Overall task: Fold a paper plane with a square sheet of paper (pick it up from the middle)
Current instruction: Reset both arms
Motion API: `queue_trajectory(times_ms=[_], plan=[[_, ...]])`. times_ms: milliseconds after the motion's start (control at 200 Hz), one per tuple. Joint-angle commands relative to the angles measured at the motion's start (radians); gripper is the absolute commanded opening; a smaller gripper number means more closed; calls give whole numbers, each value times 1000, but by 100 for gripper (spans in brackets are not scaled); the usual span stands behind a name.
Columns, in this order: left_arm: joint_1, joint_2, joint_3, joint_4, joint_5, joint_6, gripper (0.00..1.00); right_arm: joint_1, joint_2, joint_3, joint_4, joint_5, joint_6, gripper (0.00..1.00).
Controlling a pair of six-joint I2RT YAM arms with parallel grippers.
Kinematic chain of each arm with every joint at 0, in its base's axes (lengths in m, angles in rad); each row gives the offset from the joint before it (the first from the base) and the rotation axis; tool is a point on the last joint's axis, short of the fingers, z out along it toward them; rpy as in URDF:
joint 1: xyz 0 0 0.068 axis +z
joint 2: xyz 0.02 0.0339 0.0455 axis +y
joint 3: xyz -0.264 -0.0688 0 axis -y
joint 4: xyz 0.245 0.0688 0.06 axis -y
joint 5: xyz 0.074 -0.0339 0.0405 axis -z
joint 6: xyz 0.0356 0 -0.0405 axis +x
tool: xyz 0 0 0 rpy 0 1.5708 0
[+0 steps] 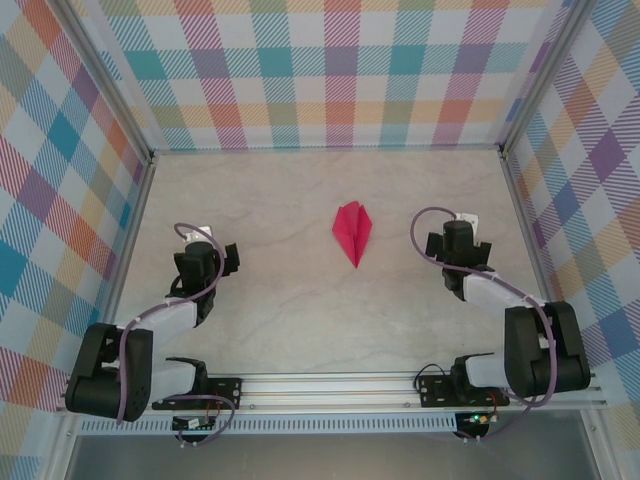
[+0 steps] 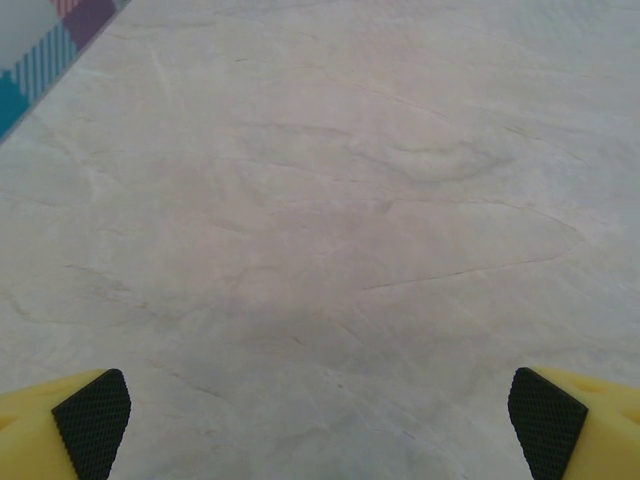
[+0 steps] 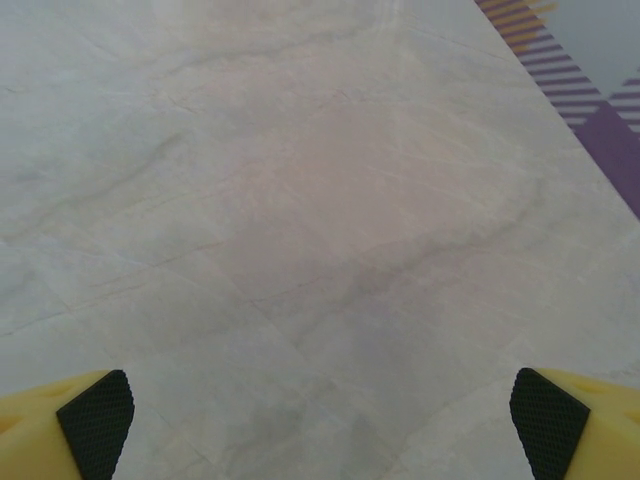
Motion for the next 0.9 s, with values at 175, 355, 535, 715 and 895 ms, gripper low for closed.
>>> queue_trajectory(times_ms=[175,355,535,715,895], plan=[[66,129,-3,320,209,36,100,-36,51,-59,333,-239,-122,100],[89,247,-1,421,267,22,100,-84,70,-96,462,-350,-115,100],[89,325,26,443,279,29,100,-90,152,-93,539,-405,-124,100],[79,331,80,348,230,28,100,-103,180,-93,556,-419,-109,100],[68,331,81,343,224,35,100,-110,184,-89,553,-427,-105,100]])
